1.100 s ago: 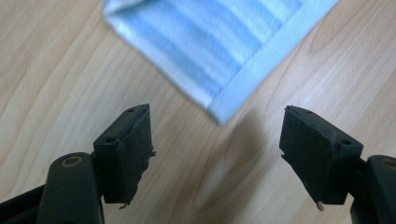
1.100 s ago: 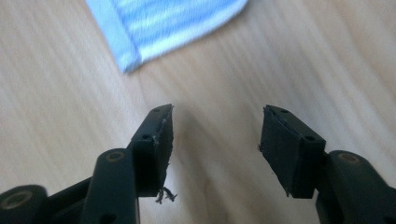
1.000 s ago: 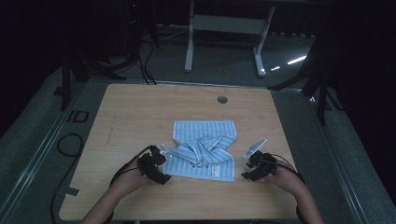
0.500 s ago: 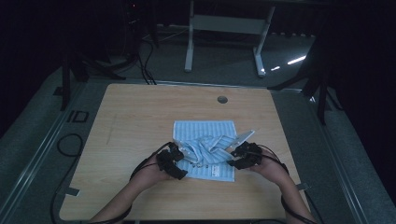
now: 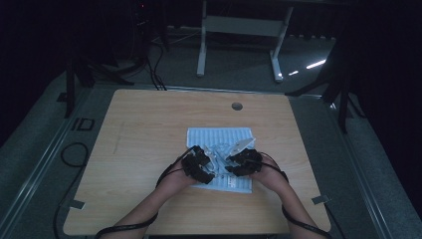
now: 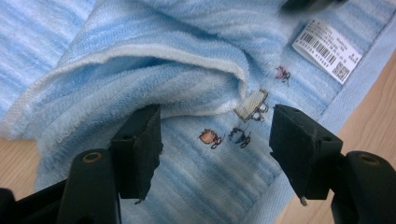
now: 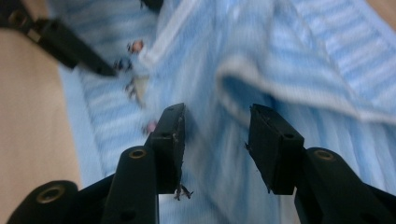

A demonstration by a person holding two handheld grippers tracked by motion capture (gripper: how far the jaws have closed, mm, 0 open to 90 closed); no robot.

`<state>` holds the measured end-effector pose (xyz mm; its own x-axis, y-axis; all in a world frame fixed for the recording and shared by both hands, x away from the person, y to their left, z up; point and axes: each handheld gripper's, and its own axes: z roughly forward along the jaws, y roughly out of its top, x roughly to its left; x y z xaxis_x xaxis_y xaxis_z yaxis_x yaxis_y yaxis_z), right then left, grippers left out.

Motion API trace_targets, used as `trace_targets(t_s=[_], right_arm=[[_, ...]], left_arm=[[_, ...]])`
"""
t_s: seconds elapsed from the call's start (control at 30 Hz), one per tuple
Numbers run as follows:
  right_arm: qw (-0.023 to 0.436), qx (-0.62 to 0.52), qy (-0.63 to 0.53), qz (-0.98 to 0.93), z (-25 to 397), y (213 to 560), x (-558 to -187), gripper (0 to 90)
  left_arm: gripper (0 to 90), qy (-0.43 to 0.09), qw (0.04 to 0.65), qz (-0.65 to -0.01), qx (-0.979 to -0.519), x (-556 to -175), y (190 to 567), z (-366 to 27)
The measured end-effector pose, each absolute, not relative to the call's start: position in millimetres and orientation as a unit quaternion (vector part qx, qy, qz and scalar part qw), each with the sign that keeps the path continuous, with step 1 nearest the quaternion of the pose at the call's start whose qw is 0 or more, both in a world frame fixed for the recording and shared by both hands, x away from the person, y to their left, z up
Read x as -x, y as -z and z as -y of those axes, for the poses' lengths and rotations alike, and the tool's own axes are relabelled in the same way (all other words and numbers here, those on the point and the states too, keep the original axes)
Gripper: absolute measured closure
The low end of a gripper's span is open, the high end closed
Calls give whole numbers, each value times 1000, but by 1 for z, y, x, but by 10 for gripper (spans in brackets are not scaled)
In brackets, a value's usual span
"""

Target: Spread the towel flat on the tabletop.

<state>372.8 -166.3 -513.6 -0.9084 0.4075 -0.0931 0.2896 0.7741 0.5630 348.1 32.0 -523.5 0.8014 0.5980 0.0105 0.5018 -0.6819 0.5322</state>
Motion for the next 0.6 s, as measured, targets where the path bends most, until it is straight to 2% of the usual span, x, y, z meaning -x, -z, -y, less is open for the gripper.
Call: trace_targets(t_s=[0.07, 0.13, 0.17, 0.2, 0.23, 0.43, 0.5, 0.53, 0.6], right_arm=[[113, -187, -285, -933, 162, 515, -375, 565], [122, -194, -294, -928, 159, 517, -380, 657], [118, -199, -296, -927, 159, 518, -381, 731], [118, -199, -296, -927, 159, 518, -381, 731], [112, -207, -293, -927, 159, 519, -384, 812], [91, -211, -302, -925, 164, 520, -386, 857], [91, -212, -304, -924, 165, 520, -387, 859], [91, -212, -304, -924, 166, 521, -386, 860], [93, -213, -303, -924, 167, 521, -386, 860]], left_arm=[[344, -96, 263, -302, -911, -351, 524, -29], [385, -104, 265, -305, -909, -354, 525, -27], [390, -107, 267, -302, -909, -357, 526, -24], [406, -107, 267, -302, -909, -357, 526, -24], [429, -112, 270, -301, -908, -360, 527, -21], [503, -104, 277, -291, -910, -364, 531, -10], [585, -109, 273, -282, -913, -362, 531, -6], [686, -113, 275, -279, -913, -362, 530, -6], [821, -108, 277, -282, -912, -362, 529, -7]])
